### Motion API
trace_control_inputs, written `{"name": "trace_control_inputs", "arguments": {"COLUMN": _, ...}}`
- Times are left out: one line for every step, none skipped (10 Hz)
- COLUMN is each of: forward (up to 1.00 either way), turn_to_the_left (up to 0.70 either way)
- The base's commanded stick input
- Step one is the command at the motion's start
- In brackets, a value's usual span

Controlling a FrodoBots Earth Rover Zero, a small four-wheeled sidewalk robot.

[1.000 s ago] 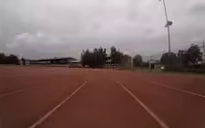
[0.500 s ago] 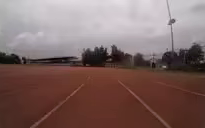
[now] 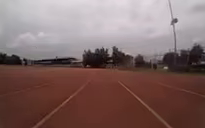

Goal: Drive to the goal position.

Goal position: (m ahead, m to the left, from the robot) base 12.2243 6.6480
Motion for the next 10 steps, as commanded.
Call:
{"name": "trace_control_inputs", "arguments": {"forward": 0.7, "turn_to_the_left": 0.0}}
{"name": "trace_control_inputs", "arguments": {"forward": 0.7, "turn_to_the_left": 0.0}}
{"name": "trace_control_inputs", "arguments": {"forward": 0.7, "turn_to_the_left": 0.0}}
{"name": "trace_control_inputs", "arguments": {"forward": 0.7, "turn_to_the_left": 0.0}}
{"name": "trace_control_inputs", "arguments": {"forward": 0.7, "turn_to_the_left": 0.0}}
{"name": "trace_control_inputs", "arguments": {"forward": 0.7, "turn_to_the_left": 0.0}}
{"name": "trace_control_inputs", "arguments": {"forward": 0.7, "turn_to_the_left": 0.0}}
{"name": "trace_control_inputs", "arguments": {"forward": 0.7, "turn_to_the_left": 0.0}}
{"name": "trace_control_inputs", "arguments": {"forward": 0.7, "turn_to_the_left": 0.0}}
{"name": "trace_control_inputs", "arguments": {"forward": 0.7, "turn_to_the_left": 0.0}}
